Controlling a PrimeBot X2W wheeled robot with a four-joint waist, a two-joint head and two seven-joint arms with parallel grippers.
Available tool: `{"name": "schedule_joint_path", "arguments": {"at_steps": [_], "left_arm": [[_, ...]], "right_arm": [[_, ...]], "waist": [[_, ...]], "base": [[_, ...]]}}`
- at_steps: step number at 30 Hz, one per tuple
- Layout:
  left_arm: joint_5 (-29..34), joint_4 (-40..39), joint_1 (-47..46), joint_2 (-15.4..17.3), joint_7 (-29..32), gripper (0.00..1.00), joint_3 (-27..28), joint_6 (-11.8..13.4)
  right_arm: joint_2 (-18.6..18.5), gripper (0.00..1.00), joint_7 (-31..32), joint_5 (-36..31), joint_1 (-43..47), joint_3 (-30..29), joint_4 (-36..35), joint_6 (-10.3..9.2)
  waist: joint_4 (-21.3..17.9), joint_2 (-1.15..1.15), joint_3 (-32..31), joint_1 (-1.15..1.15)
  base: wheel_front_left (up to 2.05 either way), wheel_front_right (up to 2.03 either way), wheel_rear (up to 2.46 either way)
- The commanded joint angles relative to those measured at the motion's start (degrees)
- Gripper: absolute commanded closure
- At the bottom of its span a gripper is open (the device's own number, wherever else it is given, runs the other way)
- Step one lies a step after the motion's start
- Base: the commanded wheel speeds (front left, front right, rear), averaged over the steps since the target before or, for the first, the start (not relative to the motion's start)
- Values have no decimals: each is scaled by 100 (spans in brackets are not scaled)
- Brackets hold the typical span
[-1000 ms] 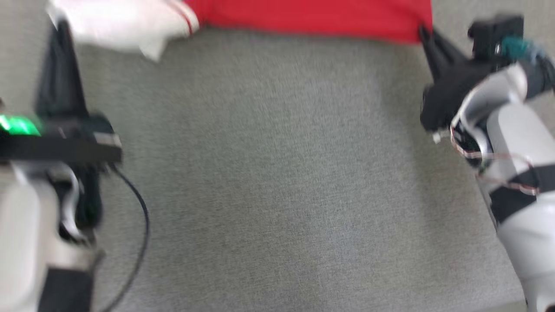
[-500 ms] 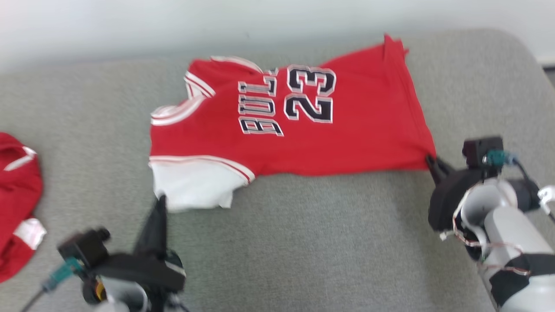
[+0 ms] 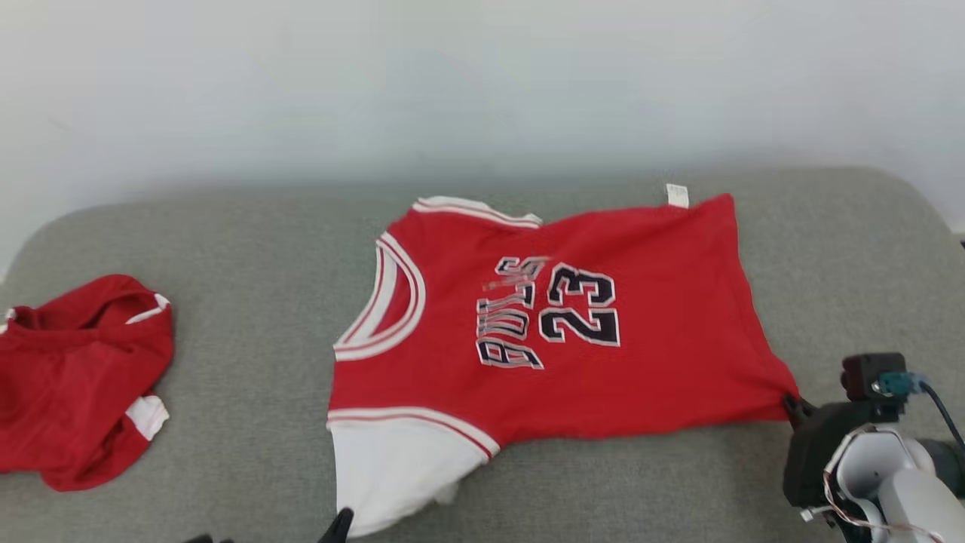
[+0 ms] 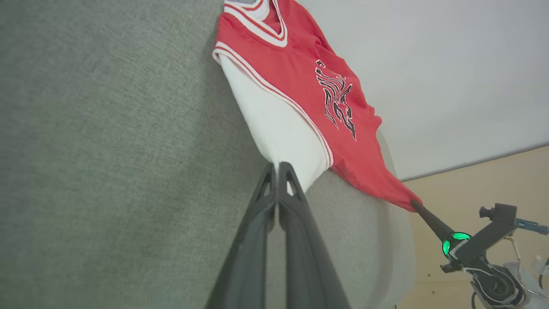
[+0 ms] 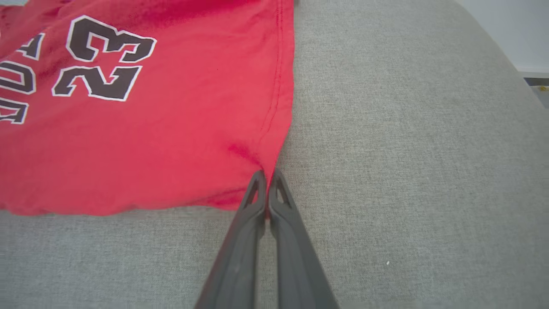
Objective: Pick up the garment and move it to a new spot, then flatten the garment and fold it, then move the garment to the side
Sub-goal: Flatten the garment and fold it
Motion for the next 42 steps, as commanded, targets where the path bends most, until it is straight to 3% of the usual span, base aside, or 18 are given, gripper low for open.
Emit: {"name": "schedule_joint_path", "arguments": {"at_steps": [1, 15, 21, 28, 35, 42], "left_arm": [[-186, -226, 282, 18, 86, 100, 62, 21], [-725, -920, 1203, 24, 648, 100, -130, 86], [-871, -975, 1336, 81, 812, 100, -144, 128], [-1089, -1116, 1593, 328, 1260, 100, -170, 207], [-1218, -1329, 1576, 327, 1120, 100, -17, 122], [-462, -1122, 685, 169, 238, 100, -95, -88]], "right_arm": [[-6, 100, 64, 2, 265, -190, -184, -14], [327, 100, 739, -380, 1597, -1382, -1468, -15], [498, 100, 1082, -606, 2085, -1601, -2129, -15], [612, 100, 1262, -841, 2358, -1656, -2330, -15], [707, 100, 1083, -954, 2328, -1699, -2400, -15], [773, 100, 697, -940, 1963, -1632, -2401, -15]], "waist": [[181, 1, -238, 1], [247, 1, -281, 1], [167, 1, -252, 1], [56, 1, -212, 1], [-24, 1, -156, 1], [-21, 1, -53, 1]], "base": [[0, 0, 0], [0, 0, 0], [0, 0, 0], [0, 0, 0], [0, 0, 0], [0, 0, 0]]}}
